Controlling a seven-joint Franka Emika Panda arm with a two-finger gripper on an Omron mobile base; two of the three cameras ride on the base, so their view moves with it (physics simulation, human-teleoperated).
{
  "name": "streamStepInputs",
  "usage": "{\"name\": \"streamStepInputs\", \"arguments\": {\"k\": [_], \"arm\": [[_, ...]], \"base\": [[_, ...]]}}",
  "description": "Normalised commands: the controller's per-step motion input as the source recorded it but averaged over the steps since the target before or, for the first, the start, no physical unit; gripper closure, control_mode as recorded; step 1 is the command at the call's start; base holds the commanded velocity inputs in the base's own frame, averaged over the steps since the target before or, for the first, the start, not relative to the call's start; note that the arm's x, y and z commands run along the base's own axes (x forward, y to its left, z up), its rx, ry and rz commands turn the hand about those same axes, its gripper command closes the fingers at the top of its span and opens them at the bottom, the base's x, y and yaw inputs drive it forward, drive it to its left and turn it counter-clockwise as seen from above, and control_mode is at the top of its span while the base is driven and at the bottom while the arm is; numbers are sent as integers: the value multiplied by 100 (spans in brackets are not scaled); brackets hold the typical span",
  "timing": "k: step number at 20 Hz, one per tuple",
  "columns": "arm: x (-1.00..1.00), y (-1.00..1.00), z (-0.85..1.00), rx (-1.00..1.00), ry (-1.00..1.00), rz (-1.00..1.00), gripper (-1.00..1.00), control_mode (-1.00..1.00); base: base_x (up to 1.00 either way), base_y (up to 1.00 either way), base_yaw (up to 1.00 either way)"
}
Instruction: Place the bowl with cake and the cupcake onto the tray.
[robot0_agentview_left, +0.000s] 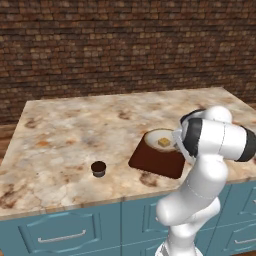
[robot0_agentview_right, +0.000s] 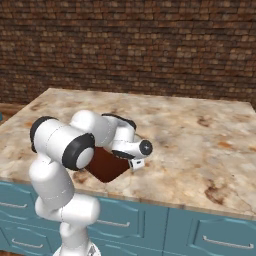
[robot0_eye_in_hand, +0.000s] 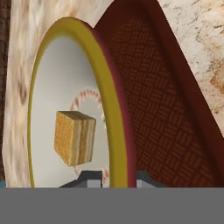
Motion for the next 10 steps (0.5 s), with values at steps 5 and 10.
{"name": "streamStepInputs", "arguments": {"k": [5, 10], "arm": [[3, 0, -22, 0, 0, 0, -100, -100], [1, 0, -21, 0, 0, 0, -100, -100]], "base": [[0, 0, 0], [0, 0, 0]]}}
